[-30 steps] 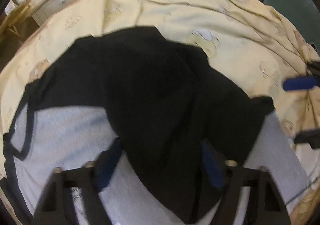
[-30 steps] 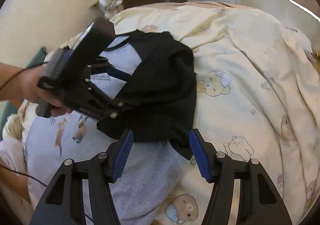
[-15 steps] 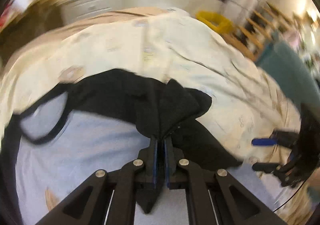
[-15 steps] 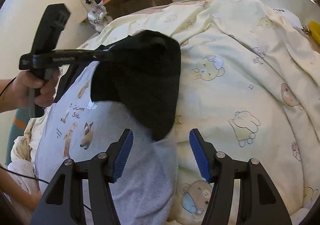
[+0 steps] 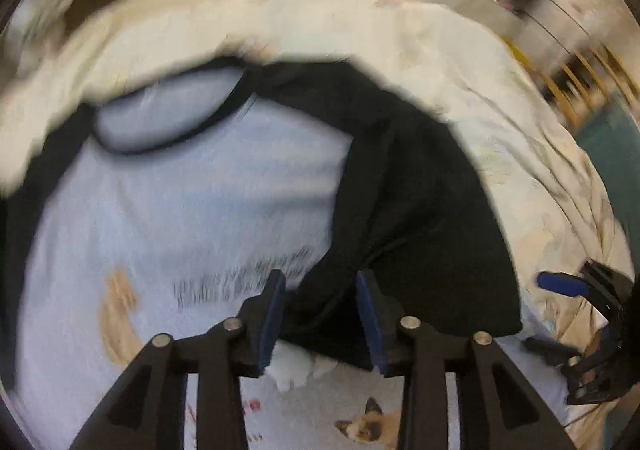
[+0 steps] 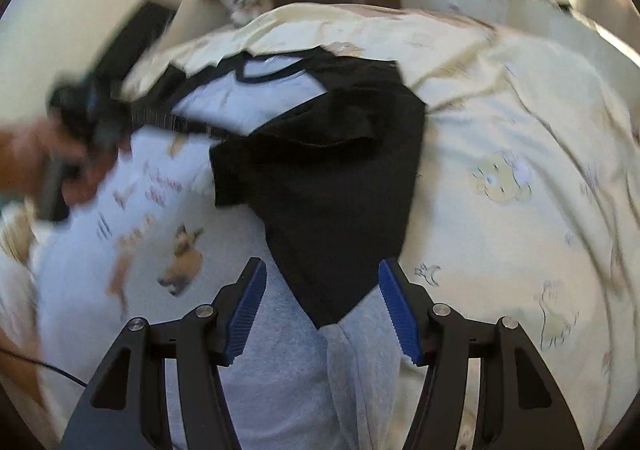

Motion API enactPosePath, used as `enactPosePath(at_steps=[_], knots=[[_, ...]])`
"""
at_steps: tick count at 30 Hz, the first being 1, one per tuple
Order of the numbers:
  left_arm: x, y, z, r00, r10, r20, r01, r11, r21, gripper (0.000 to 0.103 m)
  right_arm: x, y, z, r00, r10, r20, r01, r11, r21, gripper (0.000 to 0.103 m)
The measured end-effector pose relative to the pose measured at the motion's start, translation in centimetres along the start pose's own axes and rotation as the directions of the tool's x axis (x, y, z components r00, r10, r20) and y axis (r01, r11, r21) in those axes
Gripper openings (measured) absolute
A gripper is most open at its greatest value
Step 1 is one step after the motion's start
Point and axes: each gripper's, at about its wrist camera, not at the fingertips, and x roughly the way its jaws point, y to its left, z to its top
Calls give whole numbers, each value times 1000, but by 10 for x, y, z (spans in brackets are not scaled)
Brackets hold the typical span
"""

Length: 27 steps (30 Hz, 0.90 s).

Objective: Fold clothes

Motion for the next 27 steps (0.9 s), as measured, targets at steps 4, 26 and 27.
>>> enactPosePath(at_steps=[4, 26, 27], knots=[[6, -47, 23, 1000, -26, 2, 25, 964, 264, 53, 18, 13, 0, 998, -48, -34, 43, 991, -125, 63], [4, 14, 87, 991, -133, 18, 134, 990, -43, 4, -19, -62, -15, 987, -160, 8, 160, 987, -16, 5], [5, 25, 84, 989, -148, 9, 148, 985, -87, 4, -22, -65, -15, 987, -160, 9, 160, 987, 11, 6]])
